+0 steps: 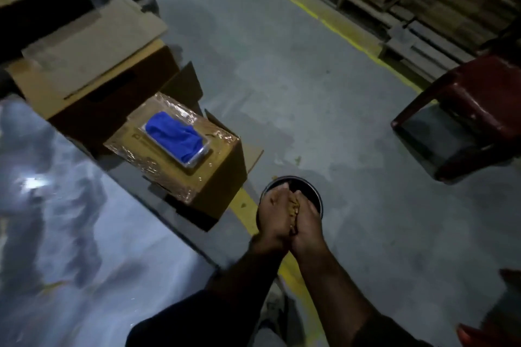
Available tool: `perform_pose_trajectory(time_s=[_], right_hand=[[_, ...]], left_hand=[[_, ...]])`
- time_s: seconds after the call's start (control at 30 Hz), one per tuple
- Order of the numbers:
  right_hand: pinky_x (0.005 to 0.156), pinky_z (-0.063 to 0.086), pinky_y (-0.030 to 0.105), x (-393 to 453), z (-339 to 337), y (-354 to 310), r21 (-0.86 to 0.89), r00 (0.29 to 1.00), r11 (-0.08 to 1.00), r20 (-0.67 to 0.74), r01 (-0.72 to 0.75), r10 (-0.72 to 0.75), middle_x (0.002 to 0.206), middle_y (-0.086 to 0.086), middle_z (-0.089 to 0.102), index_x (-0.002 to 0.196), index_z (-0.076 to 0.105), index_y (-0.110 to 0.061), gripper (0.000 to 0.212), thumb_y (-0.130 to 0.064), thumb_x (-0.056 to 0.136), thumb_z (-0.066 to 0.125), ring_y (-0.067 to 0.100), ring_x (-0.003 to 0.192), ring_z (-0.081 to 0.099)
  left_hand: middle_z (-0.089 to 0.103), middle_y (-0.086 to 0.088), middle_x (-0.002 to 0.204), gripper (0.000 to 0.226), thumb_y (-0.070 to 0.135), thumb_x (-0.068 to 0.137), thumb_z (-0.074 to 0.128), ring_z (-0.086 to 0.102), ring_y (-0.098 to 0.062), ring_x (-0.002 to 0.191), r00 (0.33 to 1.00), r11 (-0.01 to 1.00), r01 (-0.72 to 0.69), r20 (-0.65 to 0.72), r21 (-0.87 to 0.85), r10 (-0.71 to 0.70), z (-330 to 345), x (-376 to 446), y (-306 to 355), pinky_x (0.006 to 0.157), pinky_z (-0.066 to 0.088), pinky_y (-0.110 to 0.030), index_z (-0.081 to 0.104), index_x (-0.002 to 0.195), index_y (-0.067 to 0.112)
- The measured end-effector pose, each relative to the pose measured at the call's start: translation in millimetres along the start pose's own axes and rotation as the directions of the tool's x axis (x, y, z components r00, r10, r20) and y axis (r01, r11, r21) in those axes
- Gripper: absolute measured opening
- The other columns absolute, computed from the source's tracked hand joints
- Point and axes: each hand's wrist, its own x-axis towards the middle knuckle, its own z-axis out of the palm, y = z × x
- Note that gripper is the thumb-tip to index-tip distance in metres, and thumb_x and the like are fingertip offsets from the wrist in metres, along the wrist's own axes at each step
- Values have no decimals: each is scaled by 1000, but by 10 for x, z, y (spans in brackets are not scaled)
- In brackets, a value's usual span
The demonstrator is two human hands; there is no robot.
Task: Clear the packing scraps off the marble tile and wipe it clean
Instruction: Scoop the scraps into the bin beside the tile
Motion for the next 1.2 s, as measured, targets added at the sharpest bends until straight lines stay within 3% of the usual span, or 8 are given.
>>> perform_pose_trajectory(time_s=[0.07,0.23,0.57,0.73,0.83,1.0,1.1,1.2], right_hand=[[99,53,47,462,-84,99,17,998,998,-16,-63,63,121,23,68,122,65,-1,33,-25,101,59,39,113,65],[114,42,49,1370,-240,363,95,973,969,37,-228,226,143,19,56,141,54,-3,50,-37,104,52,38,132,54],[110,39,54,2219,-536,560,21,919,919,-5,-393,393,137,20,59,135,62,-12,60,-57,100,44,40,129,52],[90,52,48,2298,-606,526,77,938,935,17,-347,347,105,16,69,111,72,-15,53,-56,103,39,35,101,64],[69,51,39,2206,-597,441,63,943,942,-26,-331,333,90,11,68,90,66,-10,47,-46,106,41,27,86,64],[112,43,45,1869,-498,268,21,965,965,19,-262,261,140,20,58,142,52,-2,55,-43,108,37,34,133,53],[112,43,43,1517,-416,127,-58,983,982,42,-178,180,145,20,53,148,45,-4,54,-40,108,40,34,134,52],[102,51,44,1115,-354,-55,-274,995,961,75,-44,67,120,21,67,120,65,-5,40,-36,108,43,35,112,64]], left_hand=[[72,-15,92,28,24,104,55,70,-30,90,995,993,99,7,-58,-99,161,305,-262,71,57,-29,71,101,0],[57,-29,138,47,27,109,40,54,-43,131,963,960,269,37,-70,-267,416,1001,-874,111,45,-47,53,137,-9],[59,-31,135,44,21,102,56,58,-46,125,898,896,432,-47,-99,-438,609,1646,-1430,107,48,-55,54,137,-6],[67,-26,113,41,23,104,55,67,-35,94,902,897,418,-49,-144,-429,561,1700,-1349,77,57,-39,62,125,-11],[65,-29,126,45,27,107,48,64,-40,115,903,902,421,-47,-101,-427,566,1632,-1238,99,53,-49,61,128,-10],[66,-15,90,34,20,107,49,62,-21,73,929,930,360,-61,-81,-365,600,1336,-1040,52,50,-20,63,120,-8],[68,-17,85,29,18,107,47,64,-24,74,963,964,267,-35,10,-267,631,1082,-897,55,50,-19,66,97,-2],[70,-25,96,30,20,104,52,65,-26,87,988,984,155,-21,90,-153,701,785,-699,74,51,-31,68,95,-3]])
